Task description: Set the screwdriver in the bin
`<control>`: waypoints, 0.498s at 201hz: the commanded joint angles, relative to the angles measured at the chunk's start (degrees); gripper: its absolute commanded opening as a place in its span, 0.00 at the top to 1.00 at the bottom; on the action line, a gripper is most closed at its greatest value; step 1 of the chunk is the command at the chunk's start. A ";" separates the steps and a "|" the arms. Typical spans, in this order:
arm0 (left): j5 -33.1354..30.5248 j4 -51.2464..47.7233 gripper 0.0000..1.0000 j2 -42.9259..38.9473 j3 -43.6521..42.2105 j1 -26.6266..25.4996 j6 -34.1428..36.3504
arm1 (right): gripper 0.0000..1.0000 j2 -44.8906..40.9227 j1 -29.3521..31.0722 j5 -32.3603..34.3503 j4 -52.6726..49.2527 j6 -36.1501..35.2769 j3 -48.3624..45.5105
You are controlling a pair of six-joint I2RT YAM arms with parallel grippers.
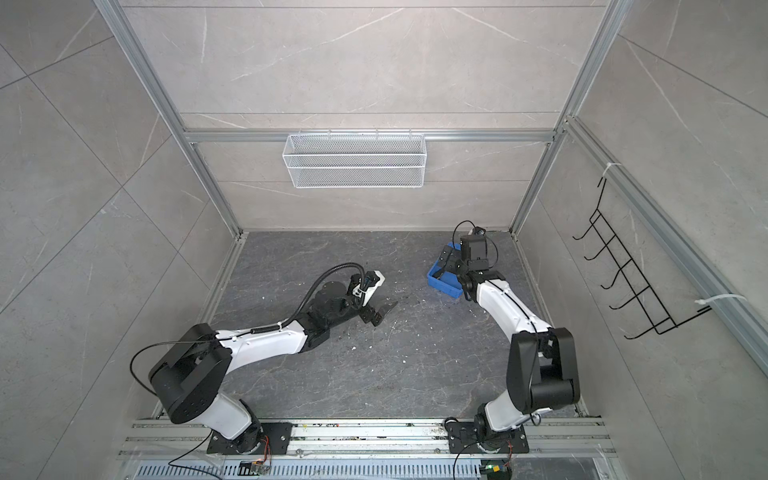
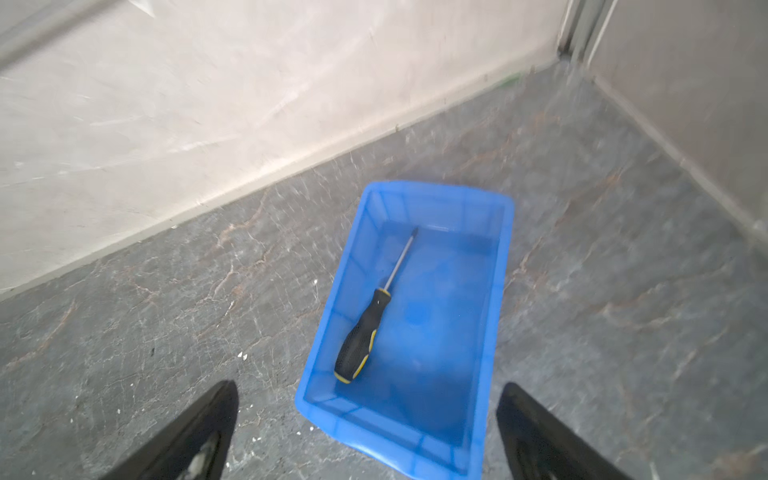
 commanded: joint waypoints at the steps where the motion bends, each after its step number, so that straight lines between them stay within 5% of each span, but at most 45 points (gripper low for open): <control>1: -2.42 -3.00 0.00 -5.75 -2.56 3.15 0.53 | 0.01 -5.42 -0.10 -0.13 7.61 -6.41 -6.23; 100: -12.89 -14.35 0.00 -29.19 -17.70 23.15 0.40 | 0.01 -20.72 -0.02 -0.11 21.07 -17.32 -31.89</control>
